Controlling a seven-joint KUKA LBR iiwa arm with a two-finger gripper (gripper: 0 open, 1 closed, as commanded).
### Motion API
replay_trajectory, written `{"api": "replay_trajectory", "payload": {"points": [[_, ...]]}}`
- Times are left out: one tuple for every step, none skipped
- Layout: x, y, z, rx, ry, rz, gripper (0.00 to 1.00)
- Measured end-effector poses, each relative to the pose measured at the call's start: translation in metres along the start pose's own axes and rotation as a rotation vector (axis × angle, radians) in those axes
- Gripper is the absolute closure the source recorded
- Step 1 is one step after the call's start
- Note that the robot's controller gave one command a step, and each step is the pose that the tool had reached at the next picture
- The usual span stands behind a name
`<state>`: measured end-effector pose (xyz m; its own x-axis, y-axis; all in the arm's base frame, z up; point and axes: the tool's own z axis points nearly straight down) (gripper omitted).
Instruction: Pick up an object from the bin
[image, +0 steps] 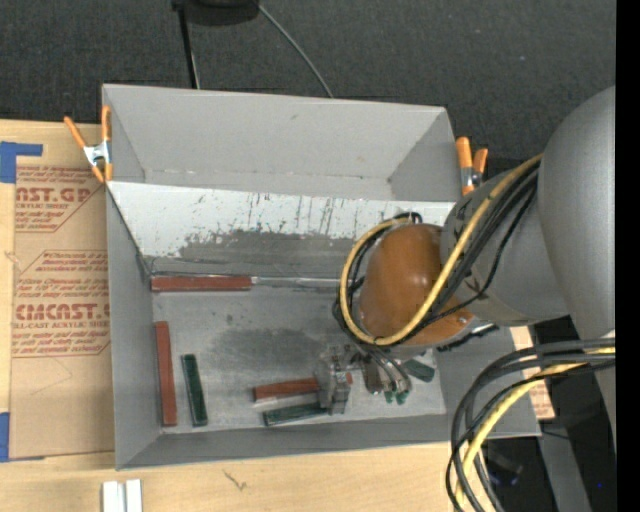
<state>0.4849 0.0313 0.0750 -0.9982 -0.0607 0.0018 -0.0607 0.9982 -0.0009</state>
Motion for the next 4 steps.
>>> {"api": "replay_trajectory", "payload": {"points": [[0.000,0.001,0.003,-0.001,-0.007,0.001,0.00],[0.000,0.001,0.003,-0.001,-0.007,0.001,0.00],[-0.026,0.055,0.002,-0.003,0.001,0.174,1.00],[-0.026,0.054,0.005,-0.002,-0.004,0.176,0.00]]}}
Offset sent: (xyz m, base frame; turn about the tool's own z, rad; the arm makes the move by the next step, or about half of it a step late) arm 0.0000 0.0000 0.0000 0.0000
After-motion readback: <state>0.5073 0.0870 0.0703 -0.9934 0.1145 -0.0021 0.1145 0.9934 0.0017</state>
